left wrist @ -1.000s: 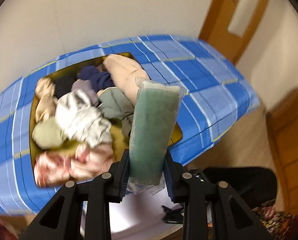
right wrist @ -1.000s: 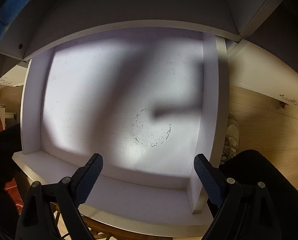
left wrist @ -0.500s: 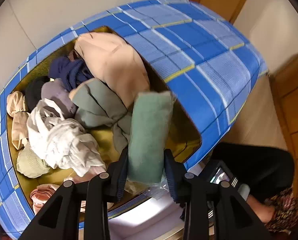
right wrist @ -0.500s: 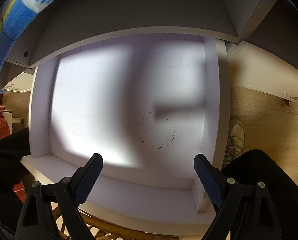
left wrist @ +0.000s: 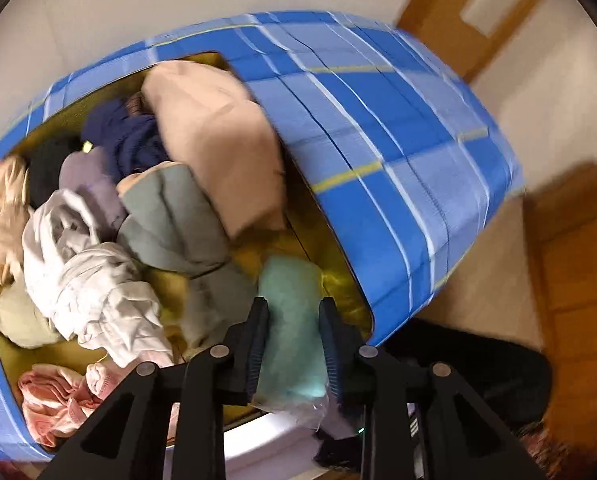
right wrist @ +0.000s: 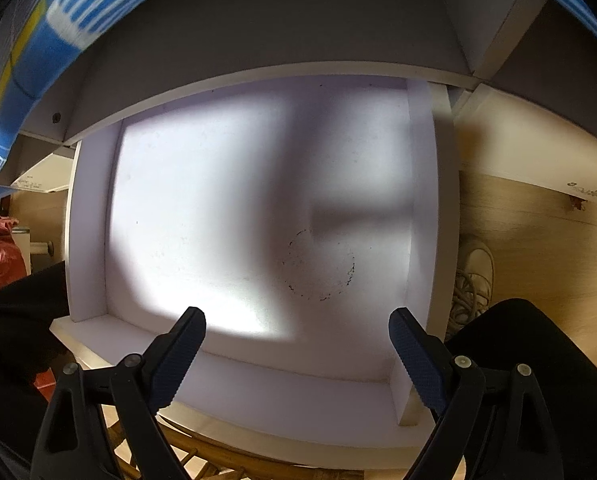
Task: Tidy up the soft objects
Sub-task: 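Lower the teal package into the gold tray and open the left gripper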
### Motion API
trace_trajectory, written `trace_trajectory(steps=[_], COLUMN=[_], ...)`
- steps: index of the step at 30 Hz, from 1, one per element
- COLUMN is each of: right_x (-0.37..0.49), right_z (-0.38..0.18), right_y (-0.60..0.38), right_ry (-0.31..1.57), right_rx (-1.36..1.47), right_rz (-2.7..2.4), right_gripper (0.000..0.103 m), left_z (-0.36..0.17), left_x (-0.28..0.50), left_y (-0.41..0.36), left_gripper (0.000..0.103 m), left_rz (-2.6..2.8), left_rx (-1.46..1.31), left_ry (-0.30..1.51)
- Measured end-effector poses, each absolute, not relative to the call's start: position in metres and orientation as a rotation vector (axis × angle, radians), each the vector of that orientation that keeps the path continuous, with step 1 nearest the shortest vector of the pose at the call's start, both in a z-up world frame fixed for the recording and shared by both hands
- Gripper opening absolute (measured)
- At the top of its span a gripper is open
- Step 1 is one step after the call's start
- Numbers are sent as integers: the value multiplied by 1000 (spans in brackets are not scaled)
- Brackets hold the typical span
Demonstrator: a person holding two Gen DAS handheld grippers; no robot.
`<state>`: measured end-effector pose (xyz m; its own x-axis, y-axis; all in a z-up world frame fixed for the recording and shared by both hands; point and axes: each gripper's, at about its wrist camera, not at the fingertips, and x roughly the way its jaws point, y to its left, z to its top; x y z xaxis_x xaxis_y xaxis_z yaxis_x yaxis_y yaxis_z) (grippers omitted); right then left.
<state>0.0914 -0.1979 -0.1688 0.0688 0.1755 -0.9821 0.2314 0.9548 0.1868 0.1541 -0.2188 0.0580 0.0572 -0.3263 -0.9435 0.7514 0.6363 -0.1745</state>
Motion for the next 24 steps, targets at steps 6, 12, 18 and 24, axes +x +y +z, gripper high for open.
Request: trace_trajectory(steps=[6, 12, 18, 24], right_x=[92, 92, 91, 91], right_z=[-168, -167, -166, -166], right_y=[-195, -196, -196, -195], right_ry=[1506, 1501, 1498, 1496], right_rx=[330, 350, 345, 342], right_rz=[-32, -41, -41, -41], right_gripper=[93, 93, 93, 93], left_z=[48, 55, 73, 49], left_x=[157, 149, 130, 137], left_y=[-220, -202, -170, -178], left_gripper=[28, 29, 30, 23], left_rz=[-772, -798, -790, -745], left_rx=[514, 473, 452, 492], left_ry=[1205, 1113, 1041, 1106])
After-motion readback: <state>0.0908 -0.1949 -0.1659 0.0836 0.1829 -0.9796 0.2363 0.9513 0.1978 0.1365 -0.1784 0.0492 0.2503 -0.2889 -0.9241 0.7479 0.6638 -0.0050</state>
